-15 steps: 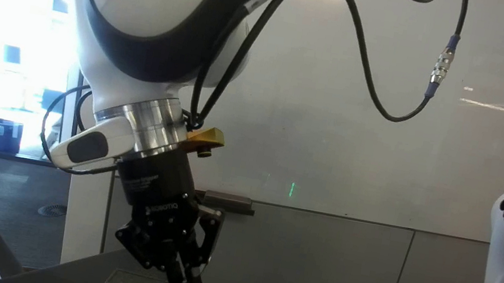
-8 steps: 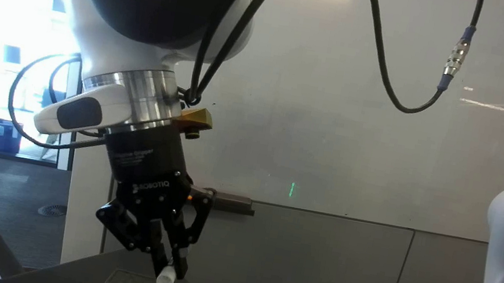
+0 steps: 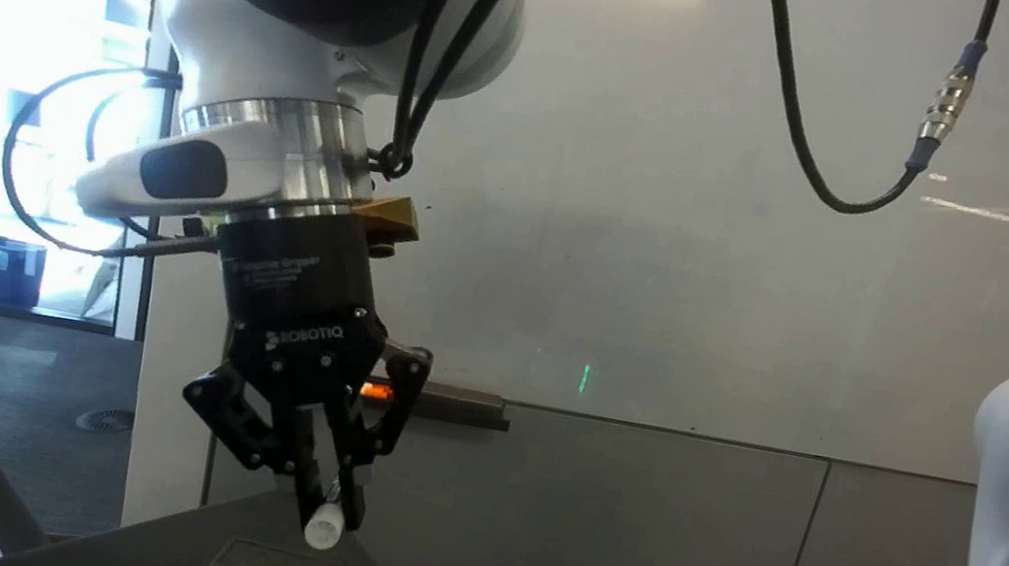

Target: Use the eraser to wipe the whiteboard then pick up the marker.

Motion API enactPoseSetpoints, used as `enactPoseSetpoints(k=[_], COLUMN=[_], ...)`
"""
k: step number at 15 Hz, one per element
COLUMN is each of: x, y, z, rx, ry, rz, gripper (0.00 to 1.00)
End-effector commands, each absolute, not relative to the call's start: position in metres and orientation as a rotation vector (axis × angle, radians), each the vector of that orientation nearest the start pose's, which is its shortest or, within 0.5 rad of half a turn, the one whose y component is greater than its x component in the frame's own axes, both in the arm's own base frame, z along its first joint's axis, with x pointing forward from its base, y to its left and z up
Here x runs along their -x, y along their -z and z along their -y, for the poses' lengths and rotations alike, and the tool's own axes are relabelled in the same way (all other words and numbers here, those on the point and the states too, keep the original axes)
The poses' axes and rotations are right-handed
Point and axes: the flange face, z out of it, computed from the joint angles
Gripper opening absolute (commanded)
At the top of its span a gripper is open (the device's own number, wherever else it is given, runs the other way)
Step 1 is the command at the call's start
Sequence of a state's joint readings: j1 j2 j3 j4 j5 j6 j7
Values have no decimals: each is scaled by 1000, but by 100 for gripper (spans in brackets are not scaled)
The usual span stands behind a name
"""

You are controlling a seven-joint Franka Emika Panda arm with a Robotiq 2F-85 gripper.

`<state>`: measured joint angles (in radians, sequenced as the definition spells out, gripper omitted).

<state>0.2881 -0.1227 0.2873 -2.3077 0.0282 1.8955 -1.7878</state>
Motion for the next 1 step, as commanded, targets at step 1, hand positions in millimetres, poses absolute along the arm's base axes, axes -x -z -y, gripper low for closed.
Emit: enactPoseSetpoints(k=[1], x=[-388], y=[-395], z=[-249], rx=[-1364], ry=[265], rz=[-3116], gripper=[7])
